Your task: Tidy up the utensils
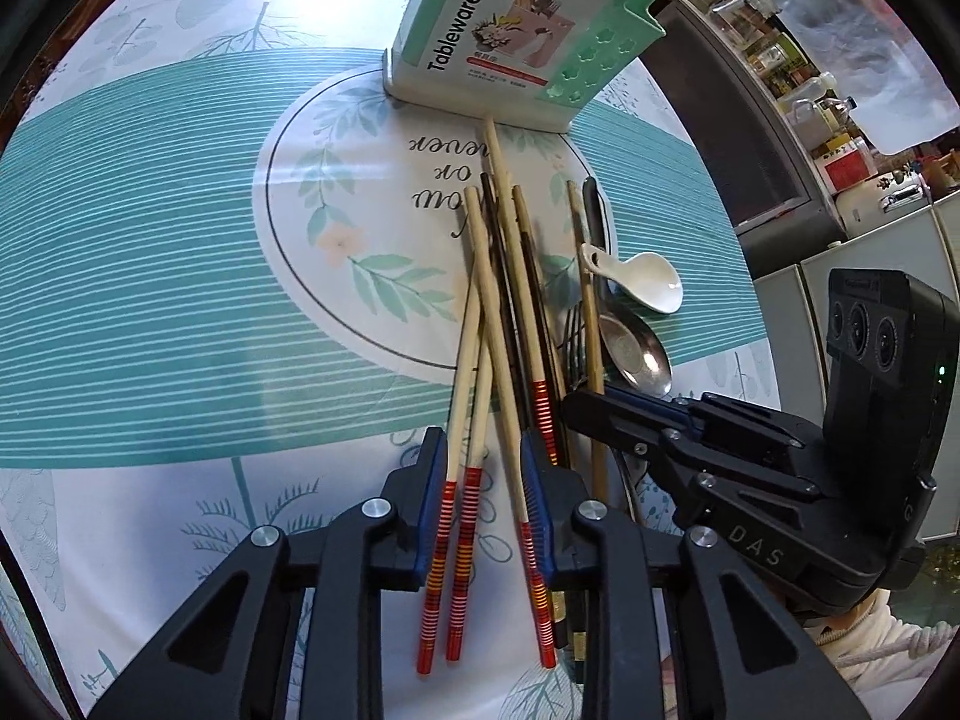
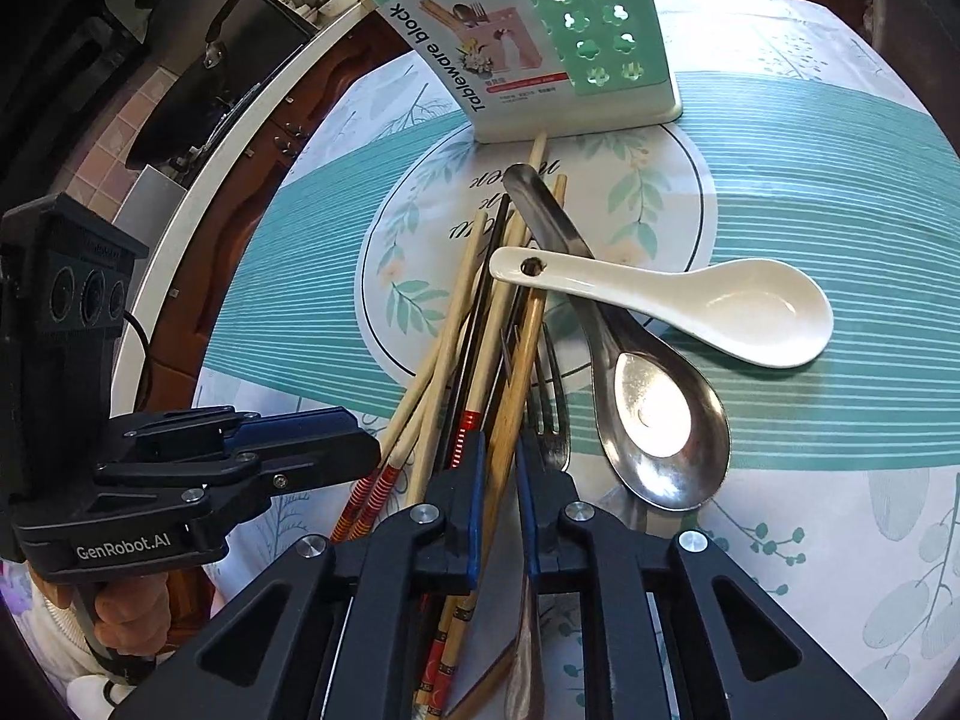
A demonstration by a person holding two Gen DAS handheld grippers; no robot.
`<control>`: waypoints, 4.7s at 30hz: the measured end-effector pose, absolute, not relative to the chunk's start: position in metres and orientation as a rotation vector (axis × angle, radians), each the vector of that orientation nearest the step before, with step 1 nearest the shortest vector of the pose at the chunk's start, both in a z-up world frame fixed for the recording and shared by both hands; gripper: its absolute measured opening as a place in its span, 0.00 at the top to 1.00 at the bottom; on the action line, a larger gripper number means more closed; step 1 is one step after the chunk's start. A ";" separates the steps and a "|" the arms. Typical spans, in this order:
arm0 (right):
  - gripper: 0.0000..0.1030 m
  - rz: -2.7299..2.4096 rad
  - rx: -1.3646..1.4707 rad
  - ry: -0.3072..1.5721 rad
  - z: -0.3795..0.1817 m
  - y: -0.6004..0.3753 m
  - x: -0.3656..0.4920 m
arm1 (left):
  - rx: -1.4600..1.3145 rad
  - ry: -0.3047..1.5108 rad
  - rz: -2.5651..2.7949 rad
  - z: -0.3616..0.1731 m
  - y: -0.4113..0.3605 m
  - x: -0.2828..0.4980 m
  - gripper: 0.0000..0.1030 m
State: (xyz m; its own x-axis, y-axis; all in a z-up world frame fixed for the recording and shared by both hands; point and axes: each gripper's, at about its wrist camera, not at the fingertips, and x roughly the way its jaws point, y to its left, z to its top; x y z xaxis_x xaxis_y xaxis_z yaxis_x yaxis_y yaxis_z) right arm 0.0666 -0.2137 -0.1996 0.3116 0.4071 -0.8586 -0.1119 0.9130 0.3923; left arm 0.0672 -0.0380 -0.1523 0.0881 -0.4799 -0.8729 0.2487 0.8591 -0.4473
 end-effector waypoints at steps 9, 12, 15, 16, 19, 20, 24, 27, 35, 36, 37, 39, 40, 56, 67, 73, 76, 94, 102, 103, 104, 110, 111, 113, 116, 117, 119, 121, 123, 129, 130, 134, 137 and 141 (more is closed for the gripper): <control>0.93 0.416 0.316 1.209 -0.199 -0.208 0.069 | -0.195 1.388 -0.565 -0.147 -0.048 0.084 0.86; 0.93 0.421 0.328 1.213 -0.200 -0.207 0.071 | -0.169 1.382 -0.543 -0.143 -0.051 0.096 0.86; 0.93 0.416 0.345 1.212 -0.200 -0.209 0.072 | -0.143 1.385 -0.535 -0.141 -0.058 0.109 0.86; 0.93 0.412 0.352 1.208 -0.199 -0.211 0.072 | -0.137 1.388 -0.533 -0.142 -0.061 0.114 0.86; 0.93 0.413 0.375 1.197 -0.194 -0.217 0.072 | -0.119 1.400 -0.532 -0.143 -0.068 0.126 0.86; 0.93 0.413 0.380 1.191 -0.192 -0.218 0.071 | -0.116 1.406 -0.535 -0.143 -0.072 0.131 0.86; 0.93 0.409 0.398 1.174 -0.187 -0.226 0.069 | -0.111 1.435 -0.526 -0.149 -0.081 0.147 0.86; 0.94 0.408 0.408 1.168 -0.185 -0.230 0.067 | -0.115 1.457 -0.512 -0.155 -0.083 0.155 0.91; 0.94 0.417 0.415 1.161 -0.180 -0.233 0.062 | -0.118 1.481 -0.480 -0.165 -0.081 0.162 0.92; 0.94 0.417 0.415 1.161 -0.180 -0.233 0.061 | -0.109 1.484 -0.467 -0.165 -0.080 0.163 0.92; 0.94 0.417 0.415 1.161 -0.180 -0.233 0.060 | -0.106 1.486 -0.462 -0.166 -0.080 0.164 0.92; 0.94 0.416 0.418 1.161 -0.179 -0.233 0.060 | -0.101 1.485 -0.460 -0.166 -0.078 0.163 0.93; 0.94 0.415 0.419 1.162 -0.179 -0.233 0.059 | -0.101 1.483 -0.461 -0.166 -0.079 0.163 0.94; 0.94 0.425 0.426 1.170 -0.180 -0.227 0.059 | -0.241 1.509 -0.414 -0.172 -0.019 0.159 0.96; 0.94 0.427 0.432 1.161 -0.176 -0.224 0.057 | -0.277 1.373 -0.447 -0.147 -0.007 0.139 0.97; 0.94 0.438 0.431 1.139 -0.169 -0.225 0.055 | -0.221 1.197 -0.441 -0.105 -0.003 0.118 0.97; 0.94 0.446 0.425 1.128 -0.164 -0.224 0.053 | -0.209 1.145 -0.424 -0.086 0.003 0.110 0.97; 0.94 0.479 0.284 0.609 0.007 -0.215 0.100 | -0.121 0.647 -0.262 0.091 -0.010 0.122 0.97; 0.94 0.388 0.348 0.310 0.052 -0.224 0.158 | -0.168 0.393 -0.169 0.137 -0.025 0.161 0.97; 0.94 0.377 0.353 0.290 0.052 -0.226 0.162 | -0.188 0.373 -0.166 0.138 -0.024 0.166 0.97; 0.94 0.366 0.353 0.260 0.051 -0.228 0.167 | -0.204 0.364 -0.159 0.138 -0.024 0.171 0.97; 0.94 0.299 0.265 0.157 0.031 -0.232 0.197 | -0.283 0.302 -0.075 0.123 -0.018 0.190 0.97; 0.94 0.291 0.246 0.158 0.022 -0.227 0.212 | -0.308 0.292 -0.067 0.119 -0.016 0.191 0.97; 0.94 0.279 0.217 0.163 0.012 -0.224 0.224 | -0.351 0.275 -0.056 0.113 -0.011 0.193 0.97; 0.94 0.276 0.194 0.165 -0.007 -0.218 0.246 | -0.388 0.235 -0.040 0.107 -0.005 0.191 0.97; 0.94 0.277 0.182 0.164 -0.015 -0.215 0.250 | -0.398 0.212 -0.037 0.107 -0.003 0.190 0.97; 0.94 0.282 0.171 0.165 -0.027 -0.214 0.257 | -0.402 0.192 -0.033 0.105 -0.003 0.190 0.97; 0.94 0.284 0.165 0.171 -0.043 -0.214 0.262 | -0.399 0.185 -0.037 0.098 -0.006 0.192 0.97; 0.94 0.288 0.152 0.179 -0.060 -0.212 0.262 | -0.391 0.185 -0.035 0.089 -0.011 0.196 0.97; 0.94 0.318 0.093 0.252 -0.102 -0.206 0.256 | -0.346 0.197 -0.053 0.053 -0.022 0.206 0.97; 0.93 0.324 0.090 0.271 -0.108 -0.207 0.254 | -0.326 0.205 -0.059 0.046 -0.024 0.206 0.97; 0.75 0.340 0.095 0.317 -0.125 -0.210 0.248 | -0.245 0.284 -0.092 0.028 -0.035 0.208 0.75; 0.63 0.348 0.087 0.324 -0.125 -0.211 0.234 | -0.209 0.356 -0.087 0.019 -0.037 0.204 0.63; 0.63 0.351 0.085 0.342 -0.109 -0.218 0.211 | -0.237 0.444 -0.111 0.019 -0.028 0.193 0.62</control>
State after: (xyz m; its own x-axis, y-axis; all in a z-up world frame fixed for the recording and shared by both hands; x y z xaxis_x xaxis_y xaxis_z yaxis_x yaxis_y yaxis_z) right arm 0.2107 -0.2182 -0.1089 0.8822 0.3512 -0.3137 -0.3227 0.9360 0.1404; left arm 0.1935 -0.0282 0.0189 0.8976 -0.1575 -0.4116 0.0545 0.9665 -0.2509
